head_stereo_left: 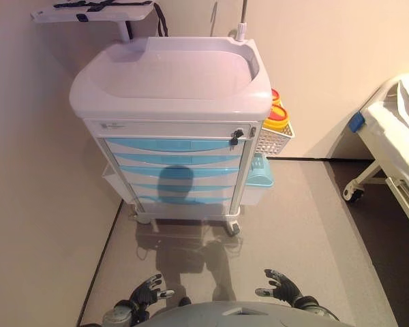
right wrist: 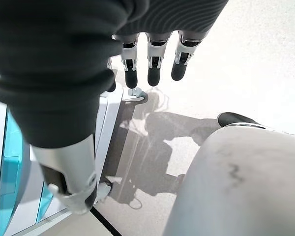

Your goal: Open the drawer and pick up the medicine

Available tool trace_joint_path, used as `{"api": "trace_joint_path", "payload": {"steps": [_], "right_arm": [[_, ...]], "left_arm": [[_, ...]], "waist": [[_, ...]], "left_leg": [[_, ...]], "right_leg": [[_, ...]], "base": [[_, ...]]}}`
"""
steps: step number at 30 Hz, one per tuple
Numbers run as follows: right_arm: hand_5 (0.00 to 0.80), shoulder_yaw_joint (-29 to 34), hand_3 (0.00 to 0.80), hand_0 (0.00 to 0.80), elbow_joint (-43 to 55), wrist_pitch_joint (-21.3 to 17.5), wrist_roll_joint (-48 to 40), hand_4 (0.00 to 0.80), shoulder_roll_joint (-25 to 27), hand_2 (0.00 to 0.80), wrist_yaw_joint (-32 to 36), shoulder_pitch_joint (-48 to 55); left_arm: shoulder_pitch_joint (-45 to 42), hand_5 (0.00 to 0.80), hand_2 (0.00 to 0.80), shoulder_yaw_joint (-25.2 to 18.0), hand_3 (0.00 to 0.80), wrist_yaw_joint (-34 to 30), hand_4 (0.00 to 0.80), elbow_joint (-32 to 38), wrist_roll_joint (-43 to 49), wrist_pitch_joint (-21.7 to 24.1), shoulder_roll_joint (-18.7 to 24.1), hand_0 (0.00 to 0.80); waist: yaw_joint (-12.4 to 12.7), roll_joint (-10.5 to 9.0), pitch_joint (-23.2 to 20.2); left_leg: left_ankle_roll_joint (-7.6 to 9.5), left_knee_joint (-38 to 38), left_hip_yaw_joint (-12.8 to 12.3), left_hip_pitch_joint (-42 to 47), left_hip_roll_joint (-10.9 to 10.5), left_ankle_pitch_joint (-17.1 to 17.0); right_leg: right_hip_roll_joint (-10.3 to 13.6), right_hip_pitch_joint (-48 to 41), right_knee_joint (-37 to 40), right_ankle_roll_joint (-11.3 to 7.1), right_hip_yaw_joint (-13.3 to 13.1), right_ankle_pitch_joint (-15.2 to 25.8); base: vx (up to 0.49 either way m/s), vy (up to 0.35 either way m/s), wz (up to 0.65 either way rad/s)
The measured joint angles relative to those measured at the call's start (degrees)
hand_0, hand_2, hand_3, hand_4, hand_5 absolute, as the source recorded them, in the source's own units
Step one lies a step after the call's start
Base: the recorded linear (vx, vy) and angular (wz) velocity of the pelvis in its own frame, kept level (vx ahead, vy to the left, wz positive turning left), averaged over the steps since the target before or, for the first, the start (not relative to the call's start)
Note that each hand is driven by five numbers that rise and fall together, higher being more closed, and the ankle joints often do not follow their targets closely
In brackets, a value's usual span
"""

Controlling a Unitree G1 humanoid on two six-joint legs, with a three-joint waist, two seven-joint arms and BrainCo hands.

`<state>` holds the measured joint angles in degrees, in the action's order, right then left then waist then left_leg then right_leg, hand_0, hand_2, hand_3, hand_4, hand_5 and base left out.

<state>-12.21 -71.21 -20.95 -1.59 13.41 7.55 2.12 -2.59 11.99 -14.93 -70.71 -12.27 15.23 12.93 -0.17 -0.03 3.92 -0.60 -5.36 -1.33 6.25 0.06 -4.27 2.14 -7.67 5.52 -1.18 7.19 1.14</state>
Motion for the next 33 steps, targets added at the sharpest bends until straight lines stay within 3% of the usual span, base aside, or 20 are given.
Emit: {"api": "trace_joint_path", "payload": {"steps": [20,25,33], "right_arm": [[0.0,0.05,0.0,0.0,-0.48,-0.12,0.02,0.0,-0.17,0.0,-1.28,0.12],[0.0,0.0,0.0,0.0,-0.46,-0.58,-0.01,0.0,-0.02,0.0,-2.16,-0.89],[0.0,-1.64,0.0,0.0,0.15,-1.47,-0.08,0.0,0.49,0.0,-4.2,-9.33]], "left_arm": [[-0.1,0.0,0.0,-2.0,0.0,2.11,0.0,-0.92,-4.21,0.04,-0.14,0.0],[1.74,0.0,0.0,-2.87,0.0,2.44,0.0,-0.96,-7.15,0.04,-0.06,0.0],[12.67,0.0,0.0,-4.28,0.0,3.19,0.0,-0.11,-17.2,1.52,0.67,0.0]], "waist": [[0.02,-0.73,2.09],[0.11,-1.02,4.97],[0.07,-2.74,14.82]], "left_leg": [[0.26,0.1,-0.02,0.01,-0.05,0.26],[0.32,0.86,-0.21,-2.59,-0.08,0.01],[1.24,7.49,-2.55,-11.49,-0.73,0.74]], "right_leg": [[0.0,0.2,-0.27,0.0,-0.35,-0.01],[0.03,3.63,-2.15,-0.03,-0.79,-0.08],[0.76,14.64,-11.17,-0.6,-3.75,-0.95]], "base": [[0.069,0.029,-0.01],[-0.048,0.074,-0.06],[-0.088,0.113,-0.14]]}}
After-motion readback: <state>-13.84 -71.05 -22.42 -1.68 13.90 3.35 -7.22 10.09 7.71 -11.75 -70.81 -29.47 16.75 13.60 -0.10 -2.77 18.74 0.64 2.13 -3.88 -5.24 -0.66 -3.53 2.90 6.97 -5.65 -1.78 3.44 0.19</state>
